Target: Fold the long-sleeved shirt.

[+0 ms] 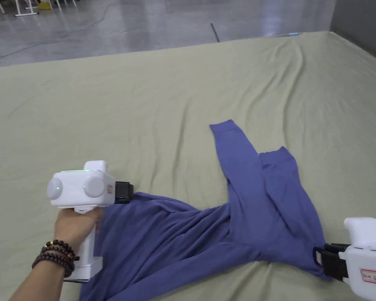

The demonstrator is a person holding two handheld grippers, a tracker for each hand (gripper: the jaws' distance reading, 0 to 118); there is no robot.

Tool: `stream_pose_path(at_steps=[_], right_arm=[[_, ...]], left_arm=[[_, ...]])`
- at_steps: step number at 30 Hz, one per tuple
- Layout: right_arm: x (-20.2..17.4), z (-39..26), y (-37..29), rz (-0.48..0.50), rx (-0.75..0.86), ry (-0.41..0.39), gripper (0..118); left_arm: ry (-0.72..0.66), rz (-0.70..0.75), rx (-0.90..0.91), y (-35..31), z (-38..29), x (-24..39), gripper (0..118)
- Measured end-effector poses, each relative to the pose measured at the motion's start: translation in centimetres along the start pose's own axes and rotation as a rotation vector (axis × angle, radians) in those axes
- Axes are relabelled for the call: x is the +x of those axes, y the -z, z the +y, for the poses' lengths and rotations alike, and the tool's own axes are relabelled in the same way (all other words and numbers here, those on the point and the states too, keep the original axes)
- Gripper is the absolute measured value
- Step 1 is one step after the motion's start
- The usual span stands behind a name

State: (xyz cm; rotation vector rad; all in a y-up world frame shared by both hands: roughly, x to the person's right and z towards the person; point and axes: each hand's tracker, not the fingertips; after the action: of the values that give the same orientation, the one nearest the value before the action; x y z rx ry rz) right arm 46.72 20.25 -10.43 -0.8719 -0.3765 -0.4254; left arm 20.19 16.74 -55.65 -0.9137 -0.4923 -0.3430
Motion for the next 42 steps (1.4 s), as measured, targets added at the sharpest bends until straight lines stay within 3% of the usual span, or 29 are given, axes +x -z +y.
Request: stream_pose_path(at_steps=[2, 3, 4, 6, 7, 8, 10, 13, 14, 16, 18, 21, 24, 25, 28, 29, 35, 42], right_arm=[[0.2, 0.0, 0.1, -0.007, -0.007, 0.002, 5], [0.3, 0.0, 0.2, -0.014, -0.008, 0.001, 5], [0.4, 0.1, 0.2, -0.02, -0.011, -0.001, 5], [0.5, 0.1, 0.3, -0.035, -0.011, -0.002, 5], [0.6, 0.2, 0.2, -0.04, -0.013, -0.002, 5], [0.7, 0.2, 0.2, -0.045, -0.013, -0.001, 5], [0.9, 0.4, -0.2, -0.053, -0.011, 0.004, 5], [1.3, 0.6, -1.1, -0.071, 0.018, 0.019, 7], [1.5, 0.7, -1.3, -0.074, 0.03, 0.018, 28], [2.0, 0.7, -0.9, -0.084, 0.029, 0.011, 103], [2.3, 0.5, 0.2, -0.125, 0.002, 0.033, 98], [2.7, 0.3, 2.3, -0.102, -0.047, 0.072, 95], [2.0, -0.1, 4.1, -0.1, -0.069, 0.076, 64], [1.7, -0.1, 4.7, -0.099, -0.076, 0.072, 41], [1.2, -0.3, 5.2, -0.063, -0.032, 0.102, 32], [1.1, -0.1, 4.7, -0.06, -0.027, 0.128, 19], [1.9, 2.8, 0.0, -0.01, 0.102, 0.141, 14], [1.1, 12.0, -7.5, -0.002, 0.333, 0.069, 12]], left_arm=[[0.02, -0.003, -0.034, 1.2, -0.1, 0.8, 114], [0.045, -0.007, -0.075, 1.6, -0.4, 1.1, 106], [0.057, -0.017, -0.071, 1.6, -0.9, 1.7, 88], [0.059, 0.021, 0.006, 0.2, -1.6, 2.7, 70], [0.045, -0.042, -0.003, -0.5, -1.6, 2.8, 28], [0.051, -0.058, 0.015, -1.2, -1.8, 3.1, 2], [0.103, -0.007, 0.014, -2.8, -2.3, 4.1, 2], [0.064, -0.061, 0.055, -5.2, -2.0, 3.1, 2], [0.056, -0.058, 0.073, -6.0, -1.9, 3.0, 2], [0.055, -0.065, 0.079, -7.2, -1.4, 1.9, 2], [0.068, -0.06, 0.099, -8.4, -1.2, 1.6, 2], [0.074, -0.065, 0.111, -9.1, -0.9, 1.1, 2], [0.075, -0.068, 0.112, -9.4, -0.9, 1.1, 2], [0.076, -0.07, 0.112, -9.4, -1.0, 1.1, 2], [0.076, -0.069, 0.104, -9.3, -1.1, 0.9, 2], [0.078, -0.071, 0.102, -9.5, -1.2, 0.8, 2], [0.043, -0.081, 0.181, -13.3, -0.4, -1.7, 2], [-0.063, -0.108, 0.334, -21.2, 3.1, -4.9, 2]])
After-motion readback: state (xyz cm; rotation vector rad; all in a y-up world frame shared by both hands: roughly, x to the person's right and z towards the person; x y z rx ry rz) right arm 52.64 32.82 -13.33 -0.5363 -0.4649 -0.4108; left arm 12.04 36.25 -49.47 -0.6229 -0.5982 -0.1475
